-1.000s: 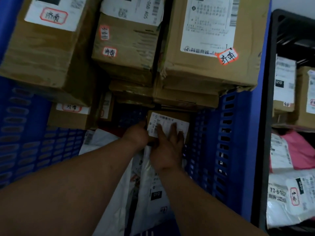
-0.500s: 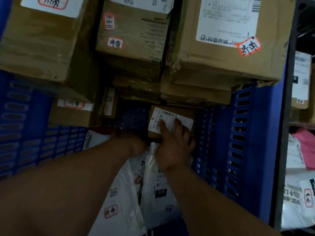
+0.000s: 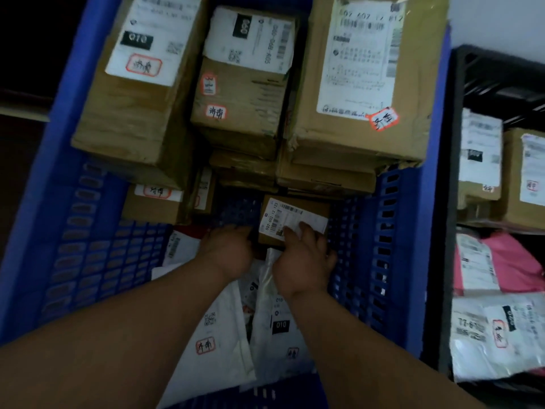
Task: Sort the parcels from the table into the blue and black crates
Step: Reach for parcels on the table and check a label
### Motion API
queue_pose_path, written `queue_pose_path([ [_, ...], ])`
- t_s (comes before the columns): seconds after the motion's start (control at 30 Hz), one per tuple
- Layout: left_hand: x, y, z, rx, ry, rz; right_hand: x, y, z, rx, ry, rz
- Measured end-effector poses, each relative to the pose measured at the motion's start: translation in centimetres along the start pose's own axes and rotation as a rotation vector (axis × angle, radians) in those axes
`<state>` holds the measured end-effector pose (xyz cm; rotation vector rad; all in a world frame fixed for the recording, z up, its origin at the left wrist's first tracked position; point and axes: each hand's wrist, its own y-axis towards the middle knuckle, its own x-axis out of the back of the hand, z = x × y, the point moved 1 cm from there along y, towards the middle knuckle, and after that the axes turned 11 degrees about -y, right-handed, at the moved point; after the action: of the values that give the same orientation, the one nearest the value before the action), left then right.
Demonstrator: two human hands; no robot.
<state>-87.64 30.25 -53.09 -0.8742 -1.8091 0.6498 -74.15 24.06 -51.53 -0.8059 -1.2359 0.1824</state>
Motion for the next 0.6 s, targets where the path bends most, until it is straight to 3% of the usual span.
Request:
queue_pose_path([
  [0.17, 2.3, -4.4, -2.7, 0.064, -0.350, -0.102, 3.6, -3.2, 0.0, 0.027, 0.057, 0.129],
  [0.27, 3.1, -7.9, -4.9, 0.067, -0.484, -0.182, 6.5, -5.9, -0.4, 0.113, 0.029, 0.110],
  [0.6, 5.2, -19.7, -13.0, -0.030, -0.462, -0.316, 15.5, -15.8, -4.8, 0.250, 0.156, -0.074],
])
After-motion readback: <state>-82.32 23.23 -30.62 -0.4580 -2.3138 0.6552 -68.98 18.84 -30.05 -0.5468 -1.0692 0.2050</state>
